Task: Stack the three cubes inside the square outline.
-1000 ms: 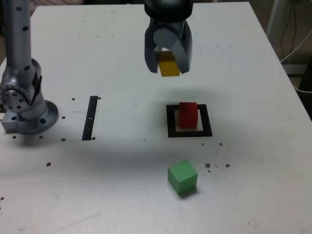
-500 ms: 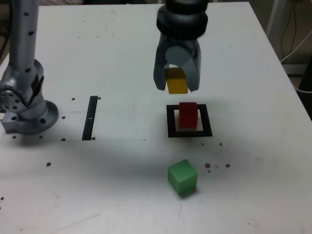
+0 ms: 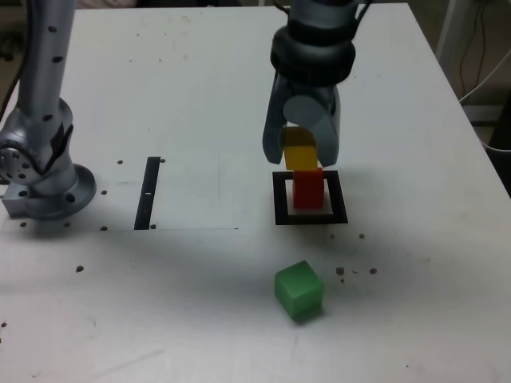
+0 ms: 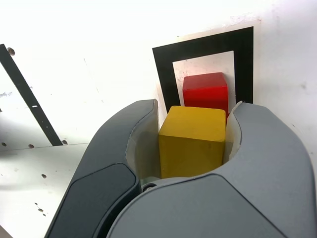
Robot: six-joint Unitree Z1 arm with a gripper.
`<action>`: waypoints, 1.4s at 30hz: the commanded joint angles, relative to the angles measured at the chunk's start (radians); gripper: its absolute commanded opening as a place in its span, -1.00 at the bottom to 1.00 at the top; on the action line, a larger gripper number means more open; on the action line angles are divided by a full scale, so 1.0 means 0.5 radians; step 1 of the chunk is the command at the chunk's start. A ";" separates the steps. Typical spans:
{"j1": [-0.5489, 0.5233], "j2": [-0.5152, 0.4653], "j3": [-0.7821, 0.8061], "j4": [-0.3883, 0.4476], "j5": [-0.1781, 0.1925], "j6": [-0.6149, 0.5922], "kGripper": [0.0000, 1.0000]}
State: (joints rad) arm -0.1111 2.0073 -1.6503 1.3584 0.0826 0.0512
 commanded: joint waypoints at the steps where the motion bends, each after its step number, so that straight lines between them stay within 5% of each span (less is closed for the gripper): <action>1: -0.002 0.035 -0.014 0.004 -0.002 -0.002 -0.66; 12: -0.002 0.118 -0.030 -0.026 0.004 0.004 -0.61; 29: 0.011 0.149 -0.004 -0.104 -0.002 0.091 0.83; 42: 0.038 0.159 0.038 -0.093 0.060 0.082 0.99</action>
State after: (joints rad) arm -0.0956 2.0785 -1.6357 1.3089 0.1091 0.0948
